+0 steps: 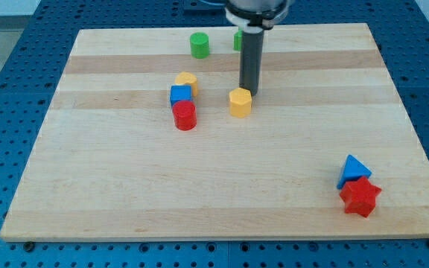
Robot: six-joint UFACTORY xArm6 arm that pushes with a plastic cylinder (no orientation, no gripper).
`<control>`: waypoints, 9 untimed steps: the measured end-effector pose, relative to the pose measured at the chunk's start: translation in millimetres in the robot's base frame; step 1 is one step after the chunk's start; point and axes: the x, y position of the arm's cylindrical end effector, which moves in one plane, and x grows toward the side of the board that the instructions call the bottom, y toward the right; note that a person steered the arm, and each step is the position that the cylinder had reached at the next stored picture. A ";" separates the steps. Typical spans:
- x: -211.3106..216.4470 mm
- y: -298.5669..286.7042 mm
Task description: Move the green star close to the yellow hexagon
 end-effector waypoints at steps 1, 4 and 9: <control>17.5 -25.1; 23.6 42.4; 60.0 14.2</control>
